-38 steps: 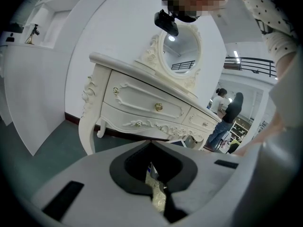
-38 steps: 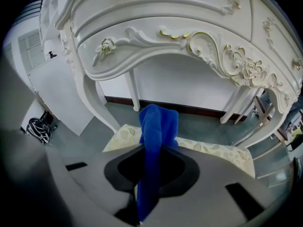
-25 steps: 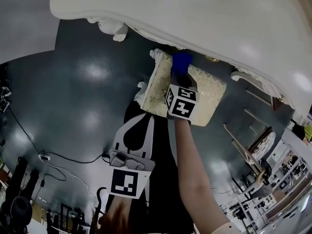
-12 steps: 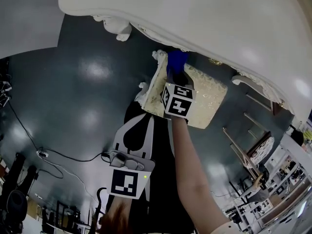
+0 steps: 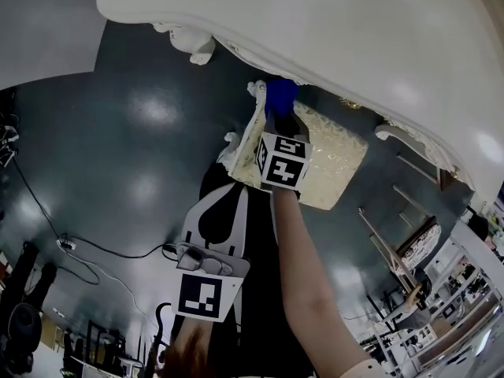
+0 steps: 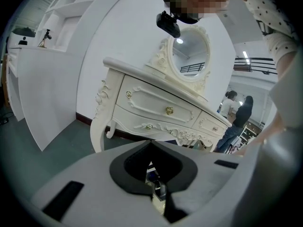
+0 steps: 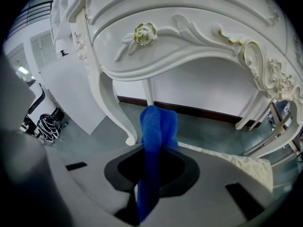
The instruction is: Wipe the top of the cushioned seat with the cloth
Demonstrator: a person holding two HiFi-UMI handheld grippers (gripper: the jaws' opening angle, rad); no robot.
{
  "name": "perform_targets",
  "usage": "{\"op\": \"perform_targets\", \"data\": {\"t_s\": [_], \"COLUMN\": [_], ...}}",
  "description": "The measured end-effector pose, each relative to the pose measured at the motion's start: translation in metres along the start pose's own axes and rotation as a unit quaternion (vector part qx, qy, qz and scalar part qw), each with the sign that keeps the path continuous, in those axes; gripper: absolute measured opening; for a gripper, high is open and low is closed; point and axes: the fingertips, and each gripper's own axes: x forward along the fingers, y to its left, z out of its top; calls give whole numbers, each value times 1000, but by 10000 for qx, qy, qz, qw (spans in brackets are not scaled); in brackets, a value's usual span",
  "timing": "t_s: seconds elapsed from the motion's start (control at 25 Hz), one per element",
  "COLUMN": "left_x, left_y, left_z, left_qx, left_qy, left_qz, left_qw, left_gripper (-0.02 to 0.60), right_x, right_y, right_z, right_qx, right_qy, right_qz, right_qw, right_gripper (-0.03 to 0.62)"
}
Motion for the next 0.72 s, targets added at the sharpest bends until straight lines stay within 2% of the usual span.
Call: {"op": "perform_targets", "data": {"t_s": [0.2,0.32,0.44,0.56,0.72], "left_x": [1,0,-1,-1,11], "left_y": [-1,-5,-11,-21,-48], "left_z": [-1,0,1,5,11], "left_qx": [16,58,127,195,283], "left_qy": [20,18,23,23,55], "left_qz": [37,17,-127,-330,-666], "left_qw": [10000,10000,9998,9993,9974], "left_gripper": [-2,-2,-2,-2,-2], "right_x": [4,1,-10,-37,-90], "right_y": [11,12,12,8,-30], "right_z": [3,5,9,18,14], "right_qx": [-367,-416,-209,102,518], "right_qy": [54,76,-66,-434,-816], "right_qz": [214,285,301,292,97], "right_qw": [9991,9987,9993,9986,9953], "right_gripper": [61,61,61,61,61]}}
